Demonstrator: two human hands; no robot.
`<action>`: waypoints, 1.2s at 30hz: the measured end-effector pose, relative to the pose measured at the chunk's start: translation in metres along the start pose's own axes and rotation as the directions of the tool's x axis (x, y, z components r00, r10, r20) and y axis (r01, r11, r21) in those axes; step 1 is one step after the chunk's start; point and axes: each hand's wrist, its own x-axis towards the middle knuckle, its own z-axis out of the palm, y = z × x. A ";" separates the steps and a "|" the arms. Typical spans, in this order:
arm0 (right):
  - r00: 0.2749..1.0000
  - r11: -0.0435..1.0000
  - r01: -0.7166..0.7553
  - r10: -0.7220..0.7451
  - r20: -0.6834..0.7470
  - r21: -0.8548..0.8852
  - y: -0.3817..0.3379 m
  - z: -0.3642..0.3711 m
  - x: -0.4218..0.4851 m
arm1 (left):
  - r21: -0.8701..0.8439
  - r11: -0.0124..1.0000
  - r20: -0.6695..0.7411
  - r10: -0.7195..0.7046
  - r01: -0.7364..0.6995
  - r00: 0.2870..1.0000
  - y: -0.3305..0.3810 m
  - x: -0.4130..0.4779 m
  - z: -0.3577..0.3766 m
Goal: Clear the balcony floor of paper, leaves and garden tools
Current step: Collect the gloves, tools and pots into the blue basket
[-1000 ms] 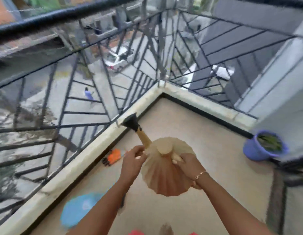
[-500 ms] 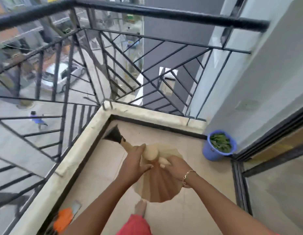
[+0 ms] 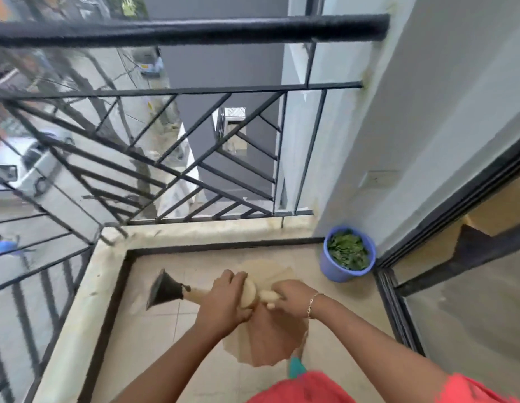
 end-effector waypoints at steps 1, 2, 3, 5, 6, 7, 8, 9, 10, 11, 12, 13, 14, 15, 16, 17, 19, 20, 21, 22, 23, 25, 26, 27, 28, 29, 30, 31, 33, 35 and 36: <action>1.000 1.000 0.001 -0.001 0.009 0.004 0.014 -0.009 0.011 | -0.012 1.000 0.013 -0.007 0.007 1.000 0.005 0.017 0.003; 1.000 1.000 0.002 -0.002 0.020 0.000 0.026 -0.020 0.022 | -0.022 1.000 0.027 -0.013 0.014 1.000 0.012 0.035 0.005; 1.000 1.000 0.005 -0.005 0.031 -0.007 0.038 -0.030 0.030 | -0.027 0.999 0.047 -0.021 0.022 0.999 0.018 0.052 0.007; 0.999 1.000 0.007 -0.006 0.039 -0.013 0.063 -0.048 0.049 | -0.014 1.000 0.080 -0.027 0.028 0.996 0.029 0.084 0.011; 1.000 1.000 0.005 -0.005 0.030 -0.022 0.074 -0.055 0.058 | -0.004 1.000 0.091 -0.026 0.026 0.996 0.034 0.098 0.014; 1.000 1.000 -0.003 0.004 0.011 -0.029 0.083 -0.063 0.066 | 0.002 1.000 0.108 -0.031 0.031 0.994 0.037 0.114 0.016; 1.000 0.999 -0.017 0.017 -0.010 -0.045 0.092 -0.069 0.076 | 0.007 0.999 0.126 -0.037 0.037 0.991 0.040 0.129 0.018; 0.999 0.997 -0.034 0.031 -0.037 -0.071 0.101 -0.073 0.086 | 0.016 0.999 0.142 -0.044 0.042 0.989 0.042 0.145 0.021; 0.997 0.992 -0.046 0.039 -0.059 -0.114 0.111 -0.076 0.096 | 0.029 0.998 0.159 -0.051 0.047 0.986 0.043 0.161 0.024; 0.997 0.984 -0.053 0.043 -0.062 -0.167 0.120 -0.079 0.106 | 0.044 0.998 0.180 -0.060 0.053 0.982 0.044 0.176 0.029; 0.997 0.973 -0.063 0.052 -0.055 -0.223 0.128 -0.081 0.117 | 0.060 0.997 0.205 -0.063 0.052 0.977 0.045 0.192 0.035; 0.997 0.958 -0.071 0.061 -0.042 -0.276 0.137 -0.081 0.130 | 0.080 0.996 0.233 -0.060 0.042 0.971 0.044 0.208 0.043; 0.998 0.948 -0.070 0.065 -0.027 -0.312 0.147 -0.078 0.143 | 0.105 0.994 0.265 -0.057 0.030 0.963 0.042 0.223 0.053; 0.997 0.942 -0.071 0.069 -0.015 -0.328 0.157 -0.074 0.157 | 0.135 0.991 0.297 -0.053 0.013 0.953 0.040 0.239 0.064; 0.998 0.936 -0.070 0.068 -0.019 -0.346 0.169 -0.068 0.172 | 0.165 0.986 0.322 -0.046 -0.008 0.945 0.035 0.256 0.078; 0.997 0.936 -0.067 0.054 -0.048 -0.345 0.182 -0.061 0.190 | 0.191 0.981 0.345 -0.041 -0.028 0.938 0.031 0.273 0.092; 0.994 0.945 -0.049 0.014 -0.110 -0.323 0.211 -0.044 0.228 | 0.223 0.974 0.381 -0.042 -0.048 0.924 0.021 0.307 0.126; 0.993 0.945 -0.057 0.019 -0.120 -0.322 0.225 -0.035 0.247 | 0.232 0.971 0.389 -0.044 -0.052 0.920 0.014 0.322 0.143; 0.994 0.941 -0.063 0.029 -0.104 -0.331 0.239 -0.024 0.266 | 0.239 0.970 0.392 -0.048 -0.051 0.919 0.007 0.336 0.160; 0.996 0.931 -0.062 0.035 -0.082 -0.359 0.253 -0.012 0.284 | 0.242 0.969 0.394 -0.054 -0.047 0.918 0.000 0.350 0.177; 0.997 0.928 -0.079 0.071 -0.034 -0.365 0.267 -0.001 0.302 | 0.238 0.971 0.394 -0.061 -0.037 0.917 -0.008 0.364 0.193; 0.994 0.920 -0.107 0.105 -0.024 -0.377 0.292 0.020 0.334 | 0.239 0.971 0.388 -0.073 -0.025 0.919 -0.023 0.387 0.231; 0.993 0.913 -0.113 0.113 -0.023 -0.393 0.299 0.026 0.344 | 0.244 0.969 0.393 -0.069 -0.032 0.917 -0.027 0.395 0.242; 0.991 0.911 -0.128 0.133 -0.015 -0.392 0.307 0.031 0.355 | 0.245 0.969 0.394 -0.071 -0.030 0.917 -0.031 0.403 0.253; 0.989 0.915 -0.141 0.148 -0.009 -0.378 0.318 0.042 0.368 | 0.241 0.970 0.392 -0.070 -0.029 0.917 -0.037 0.413 0.268; 0.987 0.920 -0.152 0.161 -0.007 -0.362 0.329 0.052 0.382 | 0.239 0.971 0.393 -0.071 -0.027 0.917 -0.043 0.423 0.283; 0.985 0.924 -0.162 0.172 -0.004 -0.346 0.339 0.060 0.395 | 0.240 0.970 0.389 -0.066 -0.032 0.919 -0.049 0.433 0.295; 0.983 0.926 -0.171 0.184 0.006 -0.338 0.348 0.066 0.406 | 0.244 0.969 0.390 -0.065 -0.035 0.919 -0.054 0.442 0.306; 0.985 0.929 -0.155 0.171 0.020 -0.337 0.359 0.078 0.423 | 0.255 0.966 0.396 -0.071 -0.035 0.916 -0.064 0.454 0.323; 0.989 0.930 -0.134 0.148 0.015 -0.342 0.368 0.088 0.437 | 0.262 0.965 0.397 -0.082 -0.028 0.914 -0.072 0.460 0.336; 0.990 0.930 -0.127 0.140 0.015 -0.346 0.372 0.091 0.442 | 0.267 0.963 0.397 -0.083 -0.028 0.914 -0.076 0.464 0.341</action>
